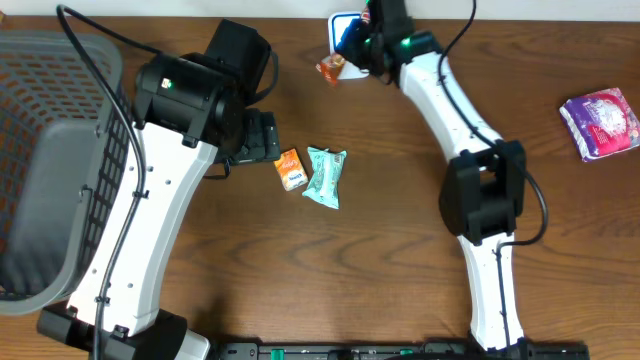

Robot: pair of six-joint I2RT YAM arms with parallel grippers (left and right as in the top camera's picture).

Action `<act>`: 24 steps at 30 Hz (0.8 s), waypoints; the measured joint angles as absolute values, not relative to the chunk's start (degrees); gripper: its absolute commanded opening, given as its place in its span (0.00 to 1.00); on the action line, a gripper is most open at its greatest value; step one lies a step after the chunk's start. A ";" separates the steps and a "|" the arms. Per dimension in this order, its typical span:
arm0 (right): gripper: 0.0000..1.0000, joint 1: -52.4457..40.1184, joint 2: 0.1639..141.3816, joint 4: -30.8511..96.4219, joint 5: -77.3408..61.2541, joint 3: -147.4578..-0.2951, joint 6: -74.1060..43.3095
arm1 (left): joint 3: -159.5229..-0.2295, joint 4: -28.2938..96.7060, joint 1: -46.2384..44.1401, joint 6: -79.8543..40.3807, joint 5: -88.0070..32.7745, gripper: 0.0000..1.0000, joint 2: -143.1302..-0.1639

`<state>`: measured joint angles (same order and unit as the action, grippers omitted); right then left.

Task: Scan the item barcode
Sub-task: 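Regrasp the chocolate bar and hold it under the white scanner, then carry the chocolate bar right and drop it beside the tissue pack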

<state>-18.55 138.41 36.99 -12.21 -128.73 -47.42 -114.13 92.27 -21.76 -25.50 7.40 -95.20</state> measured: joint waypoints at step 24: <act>0.99 25.41 138.37 87.50 5.52 -140.90 -21.47 | -114.13 92.29 -21.76 -25.50 7.40 0.98 -95.20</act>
<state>25.41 138.37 87.50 5.52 -140.90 -21.47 -114.13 92.29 -21.76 -25.50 7.40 -95.20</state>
